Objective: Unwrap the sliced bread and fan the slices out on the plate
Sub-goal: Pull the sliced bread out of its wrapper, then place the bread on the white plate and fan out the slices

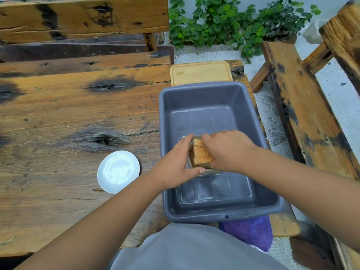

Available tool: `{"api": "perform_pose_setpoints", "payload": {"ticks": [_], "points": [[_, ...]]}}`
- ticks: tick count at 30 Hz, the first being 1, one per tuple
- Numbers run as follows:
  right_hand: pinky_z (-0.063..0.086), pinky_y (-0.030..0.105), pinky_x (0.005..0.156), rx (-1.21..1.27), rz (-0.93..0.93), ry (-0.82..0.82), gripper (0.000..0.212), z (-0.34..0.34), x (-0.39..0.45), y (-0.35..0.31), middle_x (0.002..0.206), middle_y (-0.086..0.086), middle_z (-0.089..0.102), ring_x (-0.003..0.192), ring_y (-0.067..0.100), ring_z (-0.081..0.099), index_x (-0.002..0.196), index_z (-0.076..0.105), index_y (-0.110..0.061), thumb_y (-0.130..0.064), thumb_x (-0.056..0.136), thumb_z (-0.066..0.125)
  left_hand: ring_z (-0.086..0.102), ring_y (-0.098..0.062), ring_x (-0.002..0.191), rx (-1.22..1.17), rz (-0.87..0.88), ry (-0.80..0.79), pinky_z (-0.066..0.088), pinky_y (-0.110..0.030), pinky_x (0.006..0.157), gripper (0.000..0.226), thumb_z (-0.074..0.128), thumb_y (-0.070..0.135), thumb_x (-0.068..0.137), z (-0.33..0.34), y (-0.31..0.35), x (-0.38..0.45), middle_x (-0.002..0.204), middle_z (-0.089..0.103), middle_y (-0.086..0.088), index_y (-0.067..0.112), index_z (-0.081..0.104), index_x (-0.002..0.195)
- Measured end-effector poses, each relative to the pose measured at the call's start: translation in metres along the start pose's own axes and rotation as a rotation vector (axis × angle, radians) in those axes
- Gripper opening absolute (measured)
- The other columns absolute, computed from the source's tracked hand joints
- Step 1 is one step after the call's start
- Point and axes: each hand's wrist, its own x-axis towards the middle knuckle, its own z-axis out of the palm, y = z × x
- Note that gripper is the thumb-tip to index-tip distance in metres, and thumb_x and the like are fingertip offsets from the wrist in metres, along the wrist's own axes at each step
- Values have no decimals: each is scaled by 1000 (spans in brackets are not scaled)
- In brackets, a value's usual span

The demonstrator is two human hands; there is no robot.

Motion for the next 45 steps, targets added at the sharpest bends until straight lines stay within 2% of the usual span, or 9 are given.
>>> {"api": "perform_pose_setpoints", "payload": {"ticks": [4,9,13,16,21,26,33,37,45], "points": [[35,34,56,21,-24,9,41,-25,-4,11,90,2,63,76,31,61,90,35,-22,-55,73,53,41,-14,133,-36,3,17,36,-37,110,93,76,47,71,-9,7,1,147,43,3,24,24,145],[24,28,44,-69,-55,6,42,-76,-9,26,67,-9,37,53,16,37,85,31,-28,-51,65,60,18,-24,147,184,78,268,13,-45,120,77,73,53,69,-21,25,7,148,40,5,23,43,135],[29,28,43,-88,-135,21,45,-120,-10,35,66,-9,42,60,17,48,90,39,-28,-55,64,63,27,-4,140,-236,142,195,31,-30,107,79,77,50,62,-45,49,11,127,43,39,37,37,129],[32,29,45,-18,-155,-6,45,-150,-8,38,67,-9,48,60,7,46,92,45,-29,-55,64,69,60,-6,106,-417,149,180,53,-36,86,70,80,43,61,-60,60,13,112,61,19,35,46,121],[35,25,54,151,-176,-80,53,-182,0,38,78,-16,51,69,0,49,99,45,-33,-58,64,76,64,-20,102,-618,207,270,56,-44,84,61,79,32,63,-73,67,7,111,66,-4,24,53,117],[55,33,83,705,-117,-172,69,-175,4,46,106,-10,68,89,6,68,123,49,-34,-63,66,74,68,-9,86,-961,150,240,55,-25,69,51,75,23,59,-73,62,-8,91,74,11,21,58,107],[32,38,114,1720,169,276,71,-74,-15,6,143,-3,49,127,8,49,138,40,-30,-49,73,61,72,-19,86,-1209,-18,314,58,-34,66,35,76,22,58,-65,29,-51,93,76,2,35,73,91],[47,41,102,1830,137,134,101,-35,-24,-55,138,-2,56,123,15,58,141,38,-26,-61,57,80,70,-27,97,-1255,-84,344,58,-41,74,39,76,21,60,-59,11,-83,102,75,-4,31,73,98],[56,46,88,1969,192,-37,60,14,-10,-147,112,-6,73,101,16,71,117,61,-33,-53,63,77,66,-32,106,-1218,-297,430,57,-39,77,50,69,14,75,-37,-23,-156,116,69,-13,13,58,124]]}}
